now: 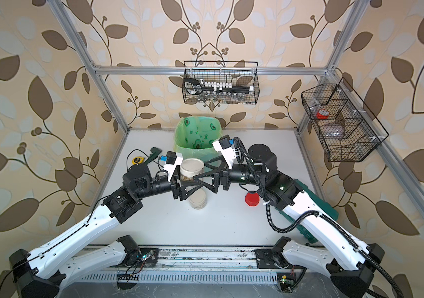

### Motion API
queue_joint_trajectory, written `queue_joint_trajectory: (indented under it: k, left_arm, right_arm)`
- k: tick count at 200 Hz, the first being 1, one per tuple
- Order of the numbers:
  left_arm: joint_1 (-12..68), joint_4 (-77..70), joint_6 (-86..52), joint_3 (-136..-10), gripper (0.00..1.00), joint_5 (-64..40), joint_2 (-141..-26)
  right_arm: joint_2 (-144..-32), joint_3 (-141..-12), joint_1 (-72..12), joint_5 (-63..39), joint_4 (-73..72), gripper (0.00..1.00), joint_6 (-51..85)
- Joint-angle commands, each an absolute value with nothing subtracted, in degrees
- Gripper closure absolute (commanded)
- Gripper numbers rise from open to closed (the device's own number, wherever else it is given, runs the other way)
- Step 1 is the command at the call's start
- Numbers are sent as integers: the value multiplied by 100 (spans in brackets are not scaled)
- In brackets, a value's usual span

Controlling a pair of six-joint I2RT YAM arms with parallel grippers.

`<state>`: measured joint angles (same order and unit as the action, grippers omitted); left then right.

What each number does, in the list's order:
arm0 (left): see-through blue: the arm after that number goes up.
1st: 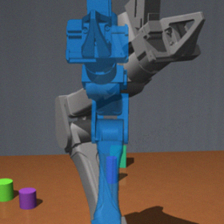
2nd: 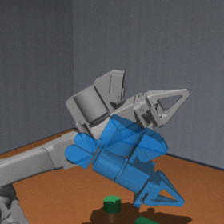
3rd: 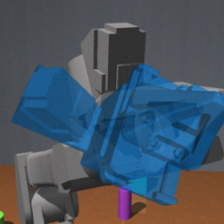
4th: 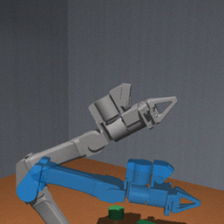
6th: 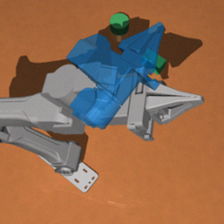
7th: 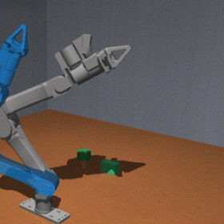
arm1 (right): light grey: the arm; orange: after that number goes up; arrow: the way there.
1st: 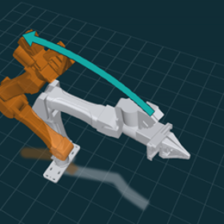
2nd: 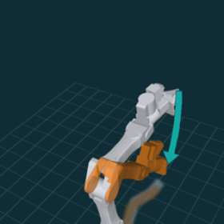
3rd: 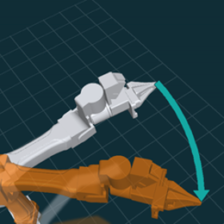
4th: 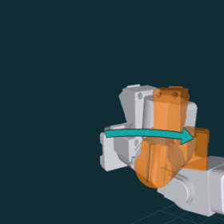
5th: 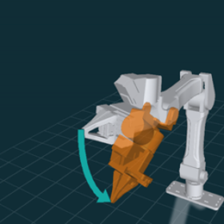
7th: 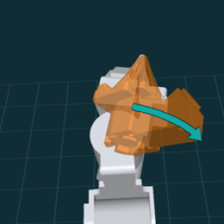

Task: Empty moldy peanuts from jars
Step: Unscrew the lid from the jar.

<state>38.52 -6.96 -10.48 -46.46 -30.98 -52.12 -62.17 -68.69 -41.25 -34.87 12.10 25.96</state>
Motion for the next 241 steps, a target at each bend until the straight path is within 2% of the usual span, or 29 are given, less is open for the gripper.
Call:
queue_joint_trajectory:
  k: [1,117,163,241]
  left_arm:
    - [3814,-1028,-916,-4730,74,-3100,-5003]
    - [3813,-1121,-1129,-4780,74,-3580,-5301]
    - [3807,-837,-965,-4918,74,-3436,-5148]
    - [3808,-1019,-1098,-4882,74,-3514,-5225]
  right_arm:
    - [-6325,-6965,-4266,-3746,948,2,2793]
    - [-6670,-7167,-4338,-3737,1027,2,2597]
    - [-6314,-7226,-4333,-3038,1728,1,2137]
    - [-6072,-7232,-4336,-3289,1692,1,2253]
